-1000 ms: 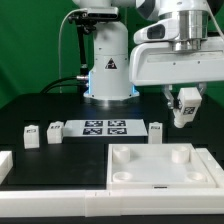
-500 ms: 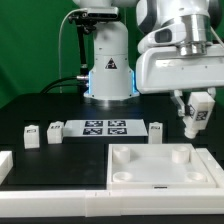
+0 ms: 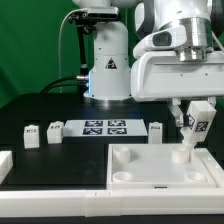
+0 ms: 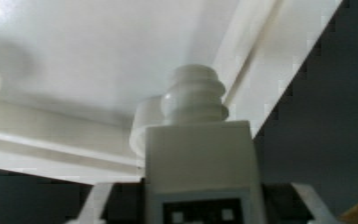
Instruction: Assemble one leg
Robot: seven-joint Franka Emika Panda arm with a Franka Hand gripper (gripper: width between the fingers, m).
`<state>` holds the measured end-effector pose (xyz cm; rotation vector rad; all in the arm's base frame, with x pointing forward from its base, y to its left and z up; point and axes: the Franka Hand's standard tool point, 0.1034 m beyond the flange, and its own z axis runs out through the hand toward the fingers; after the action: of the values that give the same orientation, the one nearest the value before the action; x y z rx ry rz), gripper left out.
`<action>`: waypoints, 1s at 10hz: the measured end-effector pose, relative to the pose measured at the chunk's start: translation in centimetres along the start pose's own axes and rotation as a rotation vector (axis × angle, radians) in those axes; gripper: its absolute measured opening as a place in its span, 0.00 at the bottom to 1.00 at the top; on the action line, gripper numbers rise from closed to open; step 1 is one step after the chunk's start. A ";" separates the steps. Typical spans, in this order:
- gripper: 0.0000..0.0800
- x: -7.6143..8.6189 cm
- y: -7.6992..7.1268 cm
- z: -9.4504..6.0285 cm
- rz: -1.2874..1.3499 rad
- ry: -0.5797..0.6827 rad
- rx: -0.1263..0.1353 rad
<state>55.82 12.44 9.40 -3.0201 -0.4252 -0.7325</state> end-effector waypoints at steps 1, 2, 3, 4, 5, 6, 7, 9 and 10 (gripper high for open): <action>0.36 -0.2 0.0 0.1 0.000 -0.003 0.000; 0.36 0.0 0.0 0.1 -0.002 0.012 -0.002; 0.36 0.2 0.8 -0.1 0.000 0.129 -0.021; 0.36 -1.8 1.8 1.2 0.056 0.042 -0.026; 0.36 -1.1 2.1 1.0 0.118 0.007 -0.025; 0.36 -0.5 2.1 0.9 0.170 0.005 -0.024; 0.36 -0.9 2.0 1.2 0.221 -0.030 -0.021; 0.36 -0.2 1.5 1.1 0.242 -0.068 -0.008; 0.36 -0.1 1.3 1.1 0.237 -0.062 -0.006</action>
Offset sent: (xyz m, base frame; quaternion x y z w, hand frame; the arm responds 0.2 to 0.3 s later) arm 0.0112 -0.0239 -0.0011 0.0210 0.1709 0.1373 0.9755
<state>56.61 11.22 8.45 -3.0313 -0.0614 -0.6263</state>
